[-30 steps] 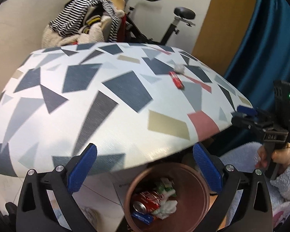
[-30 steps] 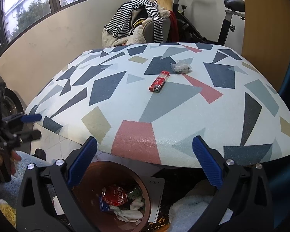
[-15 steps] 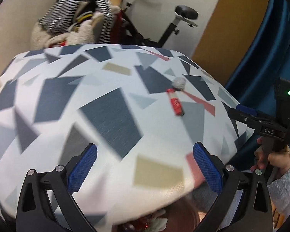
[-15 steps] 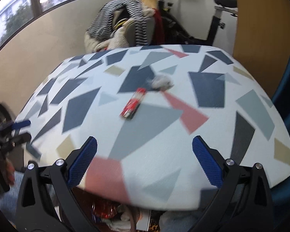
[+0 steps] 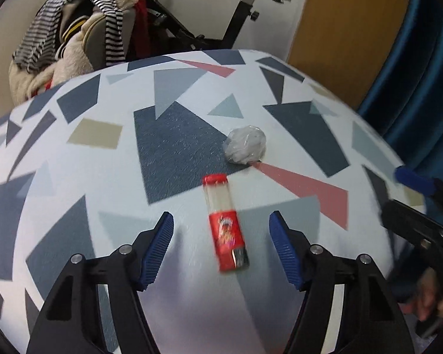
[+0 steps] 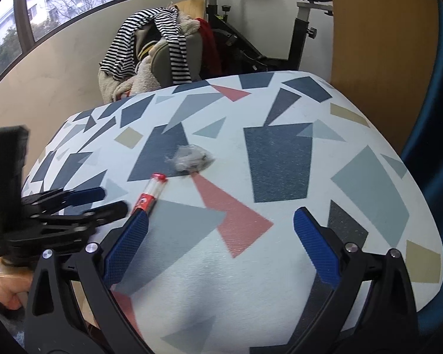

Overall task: Collect trash
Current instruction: 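Grasp the red lighter with the left tool, then grasp the clear plastic wrapper with the right tool while the left holds the lighter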

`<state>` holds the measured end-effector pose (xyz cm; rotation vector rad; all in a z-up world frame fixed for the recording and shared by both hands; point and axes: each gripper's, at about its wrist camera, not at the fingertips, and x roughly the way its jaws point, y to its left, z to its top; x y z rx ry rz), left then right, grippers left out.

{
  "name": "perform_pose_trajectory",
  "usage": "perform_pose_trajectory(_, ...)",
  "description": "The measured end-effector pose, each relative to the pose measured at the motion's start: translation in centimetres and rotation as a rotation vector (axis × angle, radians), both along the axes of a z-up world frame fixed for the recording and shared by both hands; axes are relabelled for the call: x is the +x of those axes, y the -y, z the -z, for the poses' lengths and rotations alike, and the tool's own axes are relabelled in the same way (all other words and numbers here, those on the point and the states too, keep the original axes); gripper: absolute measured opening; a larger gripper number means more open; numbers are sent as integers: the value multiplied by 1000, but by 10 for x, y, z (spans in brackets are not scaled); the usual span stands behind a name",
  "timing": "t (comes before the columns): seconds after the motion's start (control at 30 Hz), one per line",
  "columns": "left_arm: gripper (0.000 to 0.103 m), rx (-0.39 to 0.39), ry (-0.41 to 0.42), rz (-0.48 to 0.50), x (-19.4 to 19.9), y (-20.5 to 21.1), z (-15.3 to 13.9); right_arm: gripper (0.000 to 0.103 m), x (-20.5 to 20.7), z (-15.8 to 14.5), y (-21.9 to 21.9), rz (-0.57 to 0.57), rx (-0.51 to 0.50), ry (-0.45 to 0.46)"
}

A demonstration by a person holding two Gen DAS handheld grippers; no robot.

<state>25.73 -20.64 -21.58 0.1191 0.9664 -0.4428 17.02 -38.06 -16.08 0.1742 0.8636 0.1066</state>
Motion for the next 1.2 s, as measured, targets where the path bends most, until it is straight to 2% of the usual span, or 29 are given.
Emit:
perform_pose_trajectory(0.13, 63, 63, -23, -33, 9, 6, 13, 97, 4, 4, 8, 6, -11, 3)
perform_pose_trajectory(0.23, 60, 100, 0, -22, 6, 9, 16, 97, 4, 10, 9, 9, -4, -3)
perform_pose_trajectory(0.3, 41, 91, 1, -10, 5, 7, 14, 97, 5, 12, 10, 5, -1, -8)
perform_pose_trajectory(0.33, 22, 91, 4, -5, 4, 5, 13, 97, 5, 13, 10, 2, -5, -11)
perform_pose_trajectory(0.4, 22, 94, 6, -14, 2, -2, 11, 97, 6, 13, 10, -6, -9, -12)
perform_pose_trajectory(0.53, 22, -13, -34, -47, -3, -33, 9, 97, 11, 17, 7, -21, -2, -12)
perform_pose_trajectory(0.73, 22, -106, -5, -70, -23, -78, -15, 97, 29, 23, -2, -40, 25, -16)
perform_pose_trajectory(0.8, 22, -131, 16, -82, -33, -94, -25, 94, 45, 24, -9, -44, 30, -19)
perform_pose_trajectory(0.87, 22, -158, 29, -96, -41, -110, -33, 87, 60, 26, -15, -35, 54, -26)
perform_pose_trajectory(1.03, 22, -243, 42, -148, -63, -148, -47, 83, 90, 32, -30, -28, 80, -61)
perform_pose_trajectory(1.2, 22, -241, 78, -157, -83, -171, -59, 80, 118, 42, -47, -36, 22, -132)
